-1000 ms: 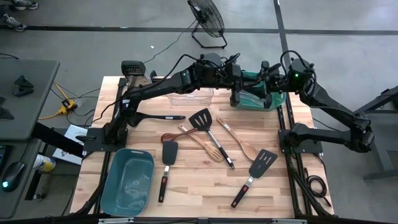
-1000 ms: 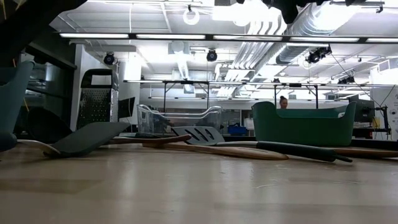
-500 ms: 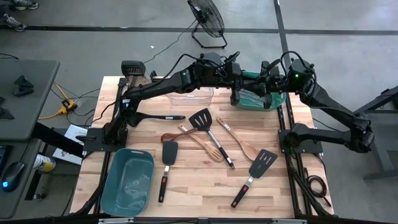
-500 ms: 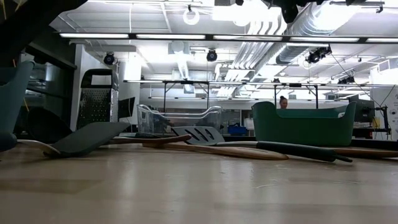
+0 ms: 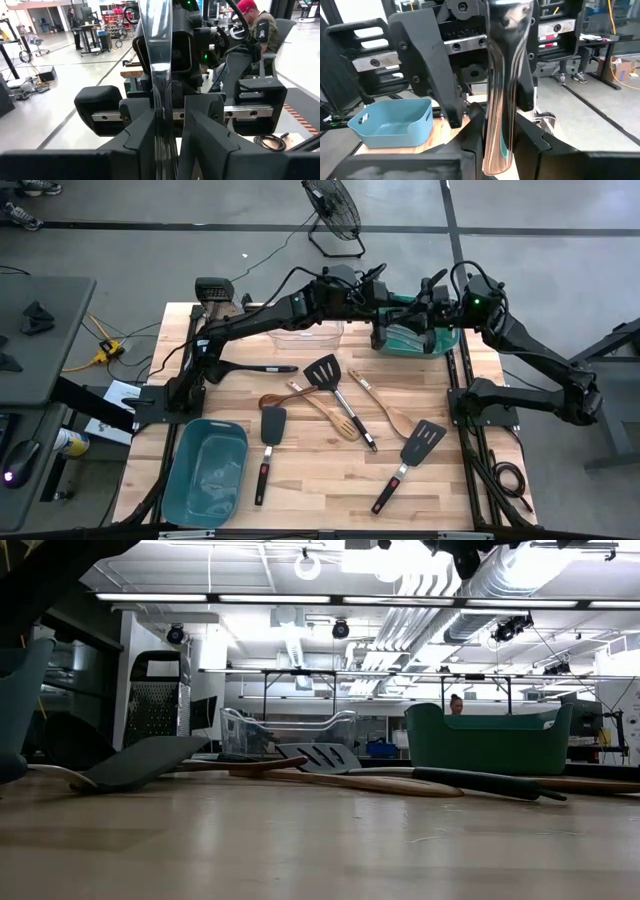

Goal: Pick & Place Kitchen Items
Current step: Put the dinner knife into the green bin

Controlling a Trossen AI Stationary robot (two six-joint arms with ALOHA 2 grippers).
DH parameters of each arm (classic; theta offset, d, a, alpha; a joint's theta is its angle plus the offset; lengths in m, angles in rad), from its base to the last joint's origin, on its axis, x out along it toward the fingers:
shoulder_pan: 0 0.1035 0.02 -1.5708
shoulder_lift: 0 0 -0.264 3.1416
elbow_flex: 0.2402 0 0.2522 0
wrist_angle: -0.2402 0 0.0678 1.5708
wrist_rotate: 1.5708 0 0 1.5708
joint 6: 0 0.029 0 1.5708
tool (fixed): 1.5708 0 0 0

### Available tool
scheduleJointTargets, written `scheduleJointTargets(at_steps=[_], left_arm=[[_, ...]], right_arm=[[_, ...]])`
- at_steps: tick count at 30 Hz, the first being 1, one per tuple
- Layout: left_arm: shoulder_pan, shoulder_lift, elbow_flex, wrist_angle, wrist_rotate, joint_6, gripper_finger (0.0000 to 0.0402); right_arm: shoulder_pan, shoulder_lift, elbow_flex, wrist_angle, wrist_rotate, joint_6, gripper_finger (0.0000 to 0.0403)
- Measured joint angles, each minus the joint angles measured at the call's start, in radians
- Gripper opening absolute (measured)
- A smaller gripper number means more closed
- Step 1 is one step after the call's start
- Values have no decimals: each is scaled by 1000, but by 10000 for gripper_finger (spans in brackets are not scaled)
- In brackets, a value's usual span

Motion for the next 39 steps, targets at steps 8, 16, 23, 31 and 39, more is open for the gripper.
scheduleJointTargets(at_steps=[8, 16, 23, 31, 39], left_arm=[[2, 0, -1, -24, -41, 5, 126], [12, -41, 2, -137, -126, 60, 127], [28, -98, 1, -270, -153, 77, 127], [71, -149, 0, -425, -122, 67, 127], [123, -158, 1, -455, -1, -9, 127]], right_arm=[[-14, 0, 0, -75, 80, -24, 66], [-95, 1, 0, -129, 101, -24, 65], [-164, 1, 0, -167, 131, -44, 64], [-194, 29, 0, -251, 230, -105, 56], [-192, 156, 100, -388, 327, -142, 8]])
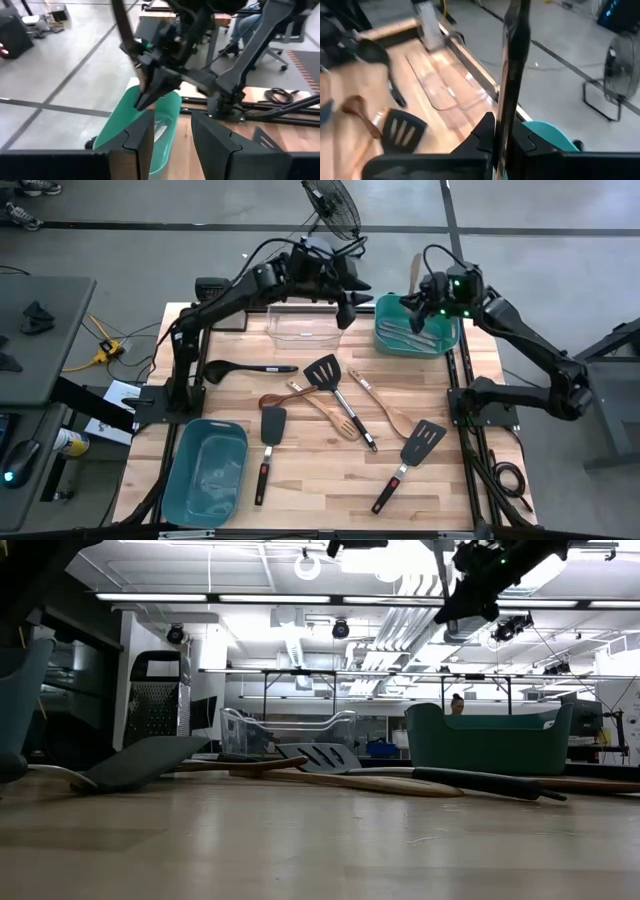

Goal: Pick & Place Kitchen Items
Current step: Put the dinner knife into the green bin

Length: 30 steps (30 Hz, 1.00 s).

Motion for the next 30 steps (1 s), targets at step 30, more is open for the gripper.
scheduleJointTargets(at_steps=[30], left_arm=[[1, -1, 0, -266, 19, 30, 127]], right_arm=[[-132, 270, 118, -448, 305, -109, 8]])
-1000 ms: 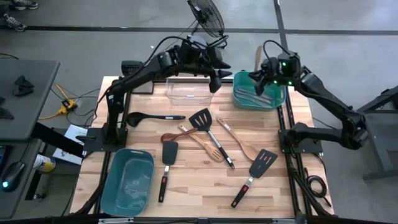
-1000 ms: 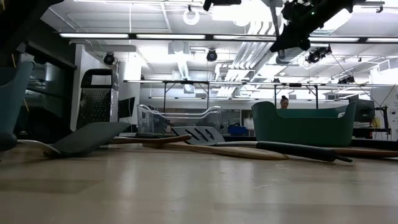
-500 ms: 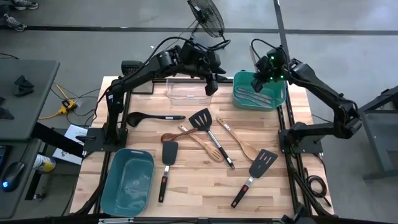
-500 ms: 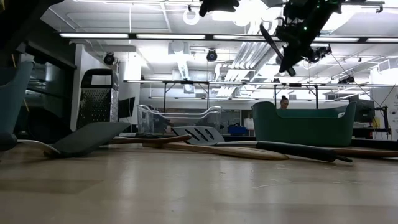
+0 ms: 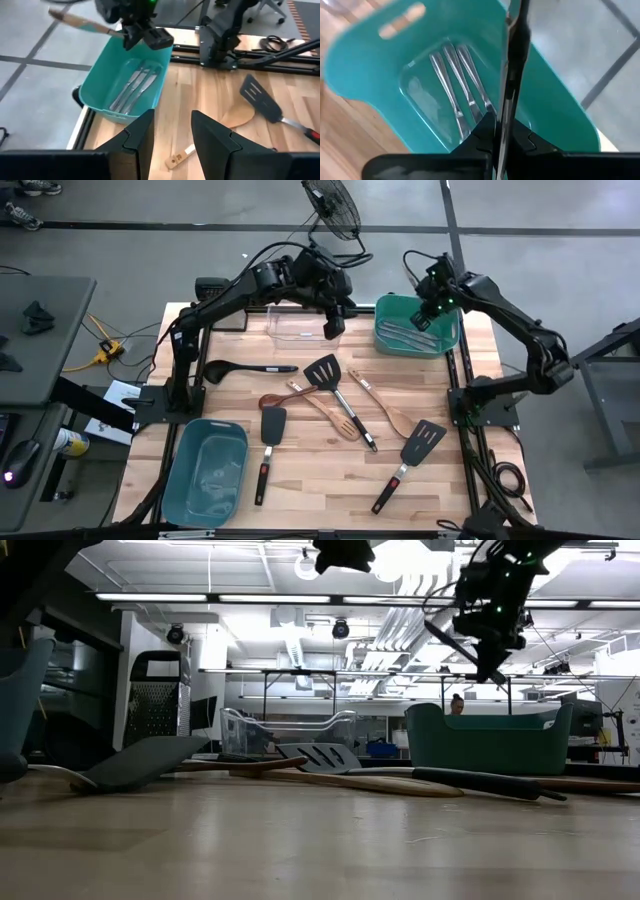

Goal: Pick & Place Kitchen Items
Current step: Put the dinner knife into the green bin

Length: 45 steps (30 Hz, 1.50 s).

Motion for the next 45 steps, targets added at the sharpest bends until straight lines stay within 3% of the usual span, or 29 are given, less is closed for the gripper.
scheduleJointTargets(at_steps=[8, 18, 25, 45], left_arm=[[-1, 0, 0, -14, 17, -24, 127], [-9, 0, 0, -21, 17, -67, 127], [-29, 0, 0, -20, 22, -68, 127], [-91, 1, -1, -112, 70, -73, 127]], right_arm=[[0, 116, 0, -99, 49, -12, 8], [3, 219, 0, -213, 23, -21, 8], [5, 275, 0, -218, 48, -40, 8], [16, 311, -40, -227, 74, -90, 8]])
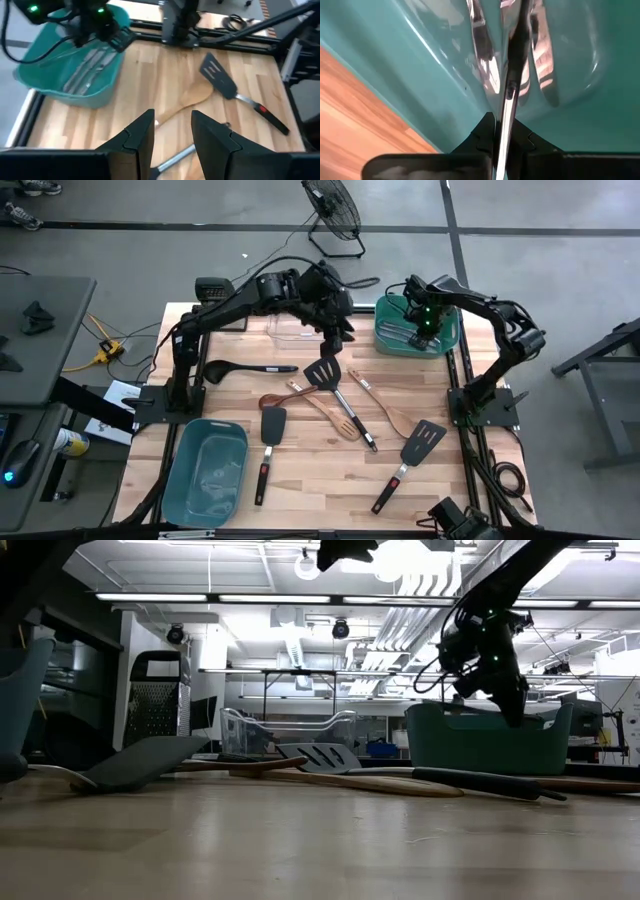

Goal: Pick & Place Kitchen Items
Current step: Put the dinner knife into the green bin

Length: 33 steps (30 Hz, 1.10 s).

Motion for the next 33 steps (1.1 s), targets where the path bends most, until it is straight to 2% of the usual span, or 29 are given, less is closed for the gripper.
scheduleJointTargets(at_steps=[10, 14, 24, 33], left_arm=[[-87, 0, 0, 24, -55, -6, 127], [-94, 0, 0, 41, -57, -31, 127], [-99, 1, -88, 218, -55, -111, 127], [-99, 1, -93, 239, -80, -149, 127]], right_arm=[[0, 0, -38, 26, 2, 18, 11], [0, 0, -38, 31, 2, 18, 10], [0, 0, -38, 31, 1, 12, 14], [0, -1, -38, 39, 2, 19, 26]])
